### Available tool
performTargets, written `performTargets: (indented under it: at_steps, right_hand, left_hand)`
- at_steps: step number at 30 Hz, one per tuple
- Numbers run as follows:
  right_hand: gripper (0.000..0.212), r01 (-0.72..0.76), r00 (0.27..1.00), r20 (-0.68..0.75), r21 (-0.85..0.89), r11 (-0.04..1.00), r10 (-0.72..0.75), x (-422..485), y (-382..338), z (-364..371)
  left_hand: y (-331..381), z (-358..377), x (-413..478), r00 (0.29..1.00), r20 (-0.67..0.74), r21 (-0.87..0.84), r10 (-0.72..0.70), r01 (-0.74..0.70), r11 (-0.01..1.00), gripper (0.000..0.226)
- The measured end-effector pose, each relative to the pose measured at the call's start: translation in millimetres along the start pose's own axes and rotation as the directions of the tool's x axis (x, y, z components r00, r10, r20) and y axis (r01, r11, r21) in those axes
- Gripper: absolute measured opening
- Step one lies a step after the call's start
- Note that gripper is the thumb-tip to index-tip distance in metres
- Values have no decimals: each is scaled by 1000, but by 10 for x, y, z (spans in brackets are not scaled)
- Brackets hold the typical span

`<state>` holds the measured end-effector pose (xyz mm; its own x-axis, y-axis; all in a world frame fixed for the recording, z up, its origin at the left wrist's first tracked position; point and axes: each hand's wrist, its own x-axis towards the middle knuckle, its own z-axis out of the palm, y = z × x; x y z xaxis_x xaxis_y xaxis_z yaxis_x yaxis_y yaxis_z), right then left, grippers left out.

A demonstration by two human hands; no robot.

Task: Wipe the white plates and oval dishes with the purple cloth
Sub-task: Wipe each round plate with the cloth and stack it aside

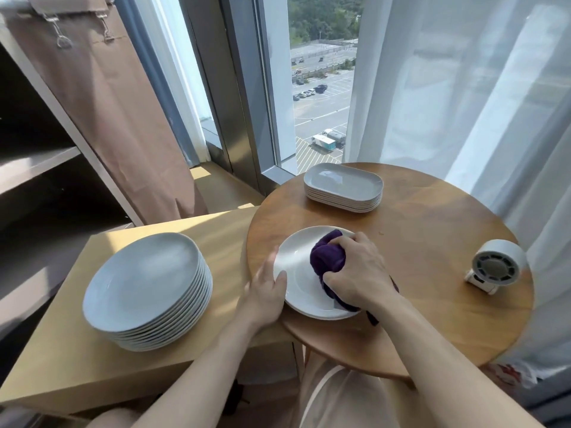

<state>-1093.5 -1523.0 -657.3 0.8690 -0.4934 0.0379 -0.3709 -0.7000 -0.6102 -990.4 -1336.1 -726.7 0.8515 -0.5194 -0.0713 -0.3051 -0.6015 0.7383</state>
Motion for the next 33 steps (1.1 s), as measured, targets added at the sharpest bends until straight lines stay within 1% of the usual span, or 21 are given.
performTargets:
  at_steps: [1,2,3,4,5,6,8,10,13,16,17,20,23,25,27,29,33]
  right_hand:
    - [54,1,1000,-4,-8,1000,-1,8,5,3]
    - [54,4,1000,-4,-10,1000,-4,5,12,5]
    - [55,4,1000,-2,-1,1000,-4,1,16,1]
    - [57,1,1000,-2,13,1000,-1,0,15,-9]
    - [58,-6,1000,-7,25,1000,6,2,12,-23]
    - [58,-13,1000,-17,38,999,14,4,11,-40]
    - [57,-18,999,-44,64,998,21,14,9,-67]
    - [56,-28,997,-67,85,996,33,26,3,-92]
    - [55,-51,992,-107,143,988,67,63,1,-135]
    - [58,-76,984,-141,210,975,107,80,6,-176]
    - [58,-84,980,-155,228,970,122,83,14,-188]
    - [56,-109,966,-197,286,952,170,89,44,-229]
    - [61,-118,956,-217,325,938,196,91,72,-271]
    - [58,-124,955,-215,339,933,205,94,93,-290]
    - [56,-128,955,-211,340,932,209,98,113,-297]
    - [57,-131,957,-201,340,931,208,95,114,-297]
    - [57,-138,961,-182,332,933,207,85,96,-292]
  left_hand:
    - [41,-12,-27,998,-60,72,9,-4,997,58]
    - [92,-17,-83,987,-158,118,36,-18,993,55]
    - [159,-14,-161,959,-268,133,90,-56,990,51]
    - [235,-2,-255,925,-344,129,162,-124,984,46]
    - [306,28,-352,899,-364,126,245,-213,969,42]
    - [356,70,-449,884,-328,143,333,-302,942,37]
    - [404,151,-632,870,-167,231,464,-423,876,31]
    - [413,192,-722,853,-55,308,519,-480,821,30]
    - [438,151,-730,830,13,351,557,-526,775,24]
    - [455,99,-694,792,75,436,606,-572,695,19]
    - [478,87,-690,794,77,447,603,-568,691,18]
    - [560,44,-673,827,60,431,559,-526,733,18]
    - [589,8,-669,850,115,453,514,-506,734,23]
    - [605,-24,-673,861,171,475,479,-498,725,28]
    - [632,-81,-666,865,227,526,447,-495,692,33]
    - [686,-177,-642,863,297,584,409,-503,637,34]
    - [799,-346,-603,842,446,679,303,-539,499,20]
